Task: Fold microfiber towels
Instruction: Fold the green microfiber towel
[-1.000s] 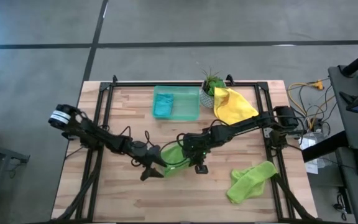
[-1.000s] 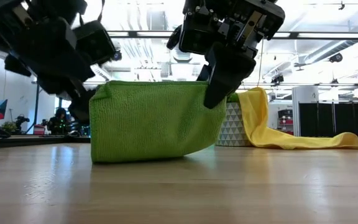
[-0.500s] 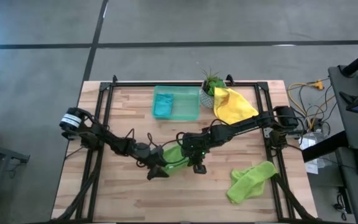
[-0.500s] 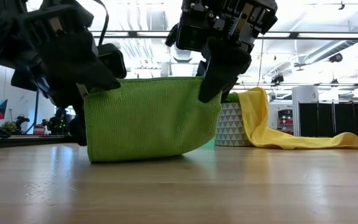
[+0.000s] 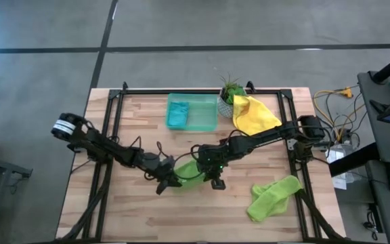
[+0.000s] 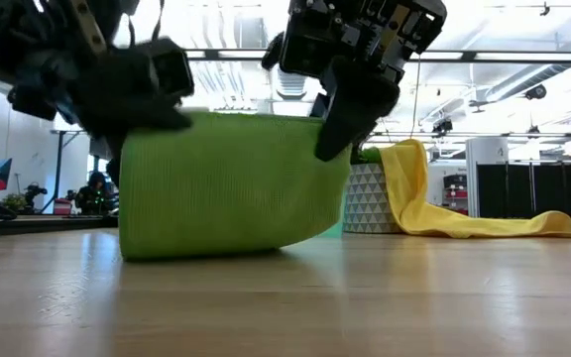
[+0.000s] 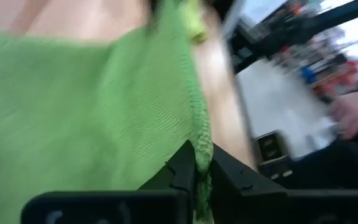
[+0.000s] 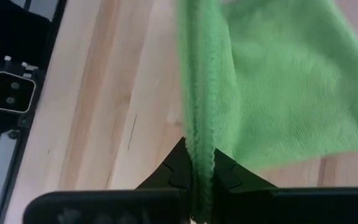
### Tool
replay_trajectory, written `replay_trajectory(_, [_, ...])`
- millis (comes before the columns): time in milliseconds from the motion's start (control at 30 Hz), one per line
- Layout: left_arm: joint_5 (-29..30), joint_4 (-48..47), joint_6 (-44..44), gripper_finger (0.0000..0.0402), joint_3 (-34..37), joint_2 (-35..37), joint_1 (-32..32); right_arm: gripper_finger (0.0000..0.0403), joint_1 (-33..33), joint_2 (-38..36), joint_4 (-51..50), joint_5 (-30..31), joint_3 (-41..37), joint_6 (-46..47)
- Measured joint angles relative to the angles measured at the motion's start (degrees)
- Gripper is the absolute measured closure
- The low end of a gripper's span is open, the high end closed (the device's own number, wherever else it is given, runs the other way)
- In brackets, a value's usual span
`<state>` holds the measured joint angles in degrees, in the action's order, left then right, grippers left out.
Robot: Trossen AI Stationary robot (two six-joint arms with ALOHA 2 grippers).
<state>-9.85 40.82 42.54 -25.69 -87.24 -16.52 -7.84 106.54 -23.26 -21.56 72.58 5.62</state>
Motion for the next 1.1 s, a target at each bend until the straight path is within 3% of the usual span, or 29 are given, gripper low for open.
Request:
replay_trajectory(333, [1.8, -20.2, -4.3, 0.0400, -0.1, 10.0, -0.4, 0.0394, 2.8, 1.4, 0.6, 1.2, 3.6, -2.9])
replay_trajectory(1100, [7.4, -38.3, -7.5, 0.0401, 0.1, 13.9, -0.5, 0.0394, 9.3, 16.2, -3.3, -0.2, 18.9, -6.7])
